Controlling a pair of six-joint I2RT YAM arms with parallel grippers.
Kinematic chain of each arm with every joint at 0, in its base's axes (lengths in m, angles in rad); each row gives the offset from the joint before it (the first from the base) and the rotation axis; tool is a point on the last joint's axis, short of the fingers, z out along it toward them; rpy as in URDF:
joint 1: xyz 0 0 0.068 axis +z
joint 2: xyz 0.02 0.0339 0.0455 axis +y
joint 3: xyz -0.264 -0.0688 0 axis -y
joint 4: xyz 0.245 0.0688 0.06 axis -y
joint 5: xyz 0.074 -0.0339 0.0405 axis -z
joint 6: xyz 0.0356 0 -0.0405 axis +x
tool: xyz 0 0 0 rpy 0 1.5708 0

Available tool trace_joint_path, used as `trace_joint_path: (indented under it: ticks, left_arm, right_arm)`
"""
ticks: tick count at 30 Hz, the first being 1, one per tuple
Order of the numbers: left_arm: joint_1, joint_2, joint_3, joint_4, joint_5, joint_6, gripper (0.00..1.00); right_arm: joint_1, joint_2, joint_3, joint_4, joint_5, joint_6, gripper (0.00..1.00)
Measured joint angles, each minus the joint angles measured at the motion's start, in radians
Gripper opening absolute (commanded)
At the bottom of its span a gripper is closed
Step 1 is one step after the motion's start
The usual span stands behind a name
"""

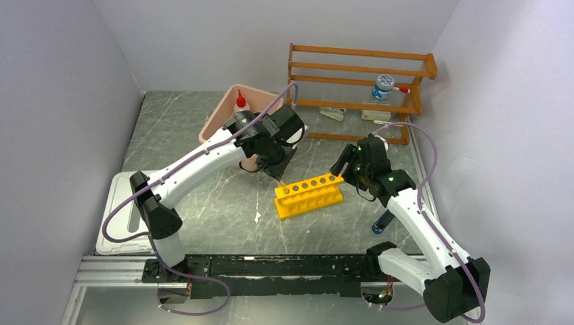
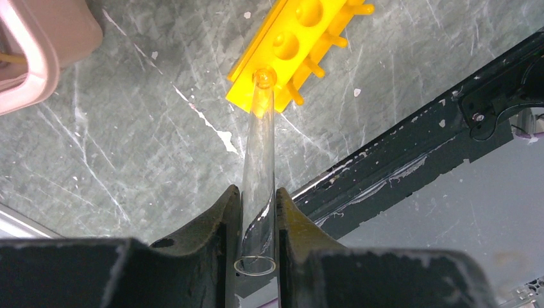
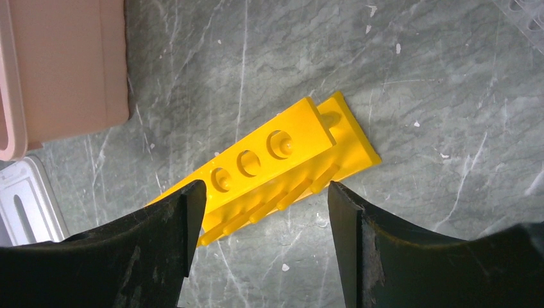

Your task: Organize the chemistry lab equipment

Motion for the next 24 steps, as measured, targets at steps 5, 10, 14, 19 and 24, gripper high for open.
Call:
trace_joint_path:
  ticks: [5,10,14,19,24]
  left_arm:
    - [-0.018,0.057,0.026,-0.013,-0.018,0.007,0.12]
    - [-0.03,0.109,0.043,-0.021,-0.049,0.013,0.12]
    - [-0.031,0.153,0.074,-0.032,-0.08,0.014,0.13]
    - [-0.031,0.211,0.098,-0.039,-0.09,0.017,0.16]
    - [-0.031,0.232,0.098,-0.039,-0.09,0.022,0.18]
  right_arm:
    - [0.0,-0.02,0.0,-0.033,-0.002,-0.021,0.72]
    - [0.0,-0.042,0.0,-0.06,-0.023,-0.037,0.69]
    - [0.0,-0.044,-0.001,-0.079,-0.053,-0.034,0.68]
    - [0.0,-0.05,-0.001,-0.105,-0.051,-0.035,0.68]
    - [0.0,-0.063,-0.002,-0.122,-0.048,-0.031,0.68]
